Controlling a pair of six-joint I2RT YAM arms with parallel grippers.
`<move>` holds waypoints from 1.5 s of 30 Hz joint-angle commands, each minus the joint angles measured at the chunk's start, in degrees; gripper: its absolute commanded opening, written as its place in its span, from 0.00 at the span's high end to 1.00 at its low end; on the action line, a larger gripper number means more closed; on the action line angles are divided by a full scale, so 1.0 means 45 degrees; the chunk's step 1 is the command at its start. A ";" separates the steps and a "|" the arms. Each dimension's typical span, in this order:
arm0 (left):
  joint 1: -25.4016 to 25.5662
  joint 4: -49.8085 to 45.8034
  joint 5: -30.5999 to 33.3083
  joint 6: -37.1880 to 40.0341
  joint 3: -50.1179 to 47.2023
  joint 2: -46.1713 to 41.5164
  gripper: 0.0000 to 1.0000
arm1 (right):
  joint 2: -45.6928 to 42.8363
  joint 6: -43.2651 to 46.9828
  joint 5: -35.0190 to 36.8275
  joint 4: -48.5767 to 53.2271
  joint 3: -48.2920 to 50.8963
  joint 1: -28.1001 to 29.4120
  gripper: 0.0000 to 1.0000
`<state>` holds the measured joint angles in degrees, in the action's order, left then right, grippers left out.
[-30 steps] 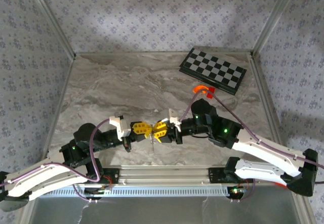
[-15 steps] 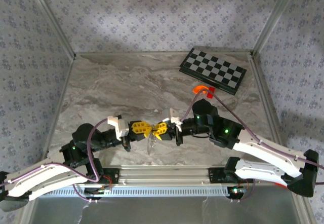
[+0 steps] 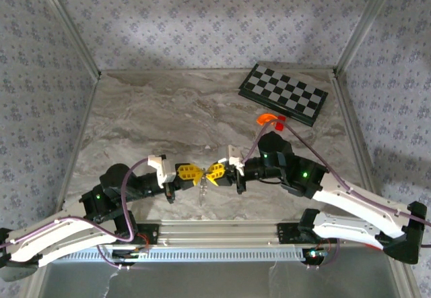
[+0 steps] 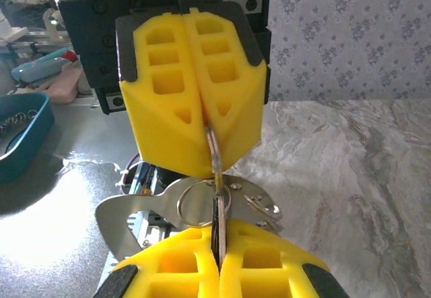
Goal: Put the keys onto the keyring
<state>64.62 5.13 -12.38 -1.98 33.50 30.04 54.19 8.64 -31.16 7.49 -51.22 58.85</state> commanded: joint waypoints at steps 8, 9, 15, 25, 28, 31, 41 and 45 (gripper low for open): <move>0.0015 -0.0249 -0.0686 0.0098 0.0537 -0.0099 1.00 | 0.0032 0.0325 0.0420 0.0432 -0.0805 -0.0055 1.00; 0.0015 -0.0258 -0.0703 0.0090 0.0545 -0.0077 1.00 | 0.0017 0.0325 0.0391 0.0412 -0.0837 -0.0065 1.00; 0.0015 -0.0693 -0.0767 0.0182 0.0584 -0.0055 1.00 | -0.0027 0.0340 0.0444 0.0425 -0.0853 -0.0066 1.00; 0.0017 -0.1410 -0.0706 0.0268 0.0662 -0.0407 1.00 | -0.0074 0.0442 0.0634 0.0485 -0.0848 -0.0153 1.00; 0.0012 -0.1539 -0.0705 0.0283 0.0671 -0.0406 1.00 | -0.0033 0.0515 0.0636 0.0529 -0.0925 -0.0182 1.00; 0.0014 -0.1766 -0.0584 0.0328 0.0720 -0.0416 1.00 | 0.0075 0.0592 0.0466 0.0630 -0.1070 -0.0195 1.00; 0.0015 -0.2457 0.0934 0.0438 0.0821 -0.0182 0.96 | 0.0380 0.1031 0.0898 0.1400 -0.1629 -0.0097 1.00; 0.0015 -0.2484 0.1407 0.0425 0.0721 -0.0192 0.75 | 0.0636 0.0913 0.1796 0.1820 -0.1924 -0.0139 1.00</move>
<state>64.53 -5.26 -8.47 -0.56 35.20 29.32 56.60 12.12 -26.61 14.85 -56.64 58.50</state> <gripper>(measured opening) 0.232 0.065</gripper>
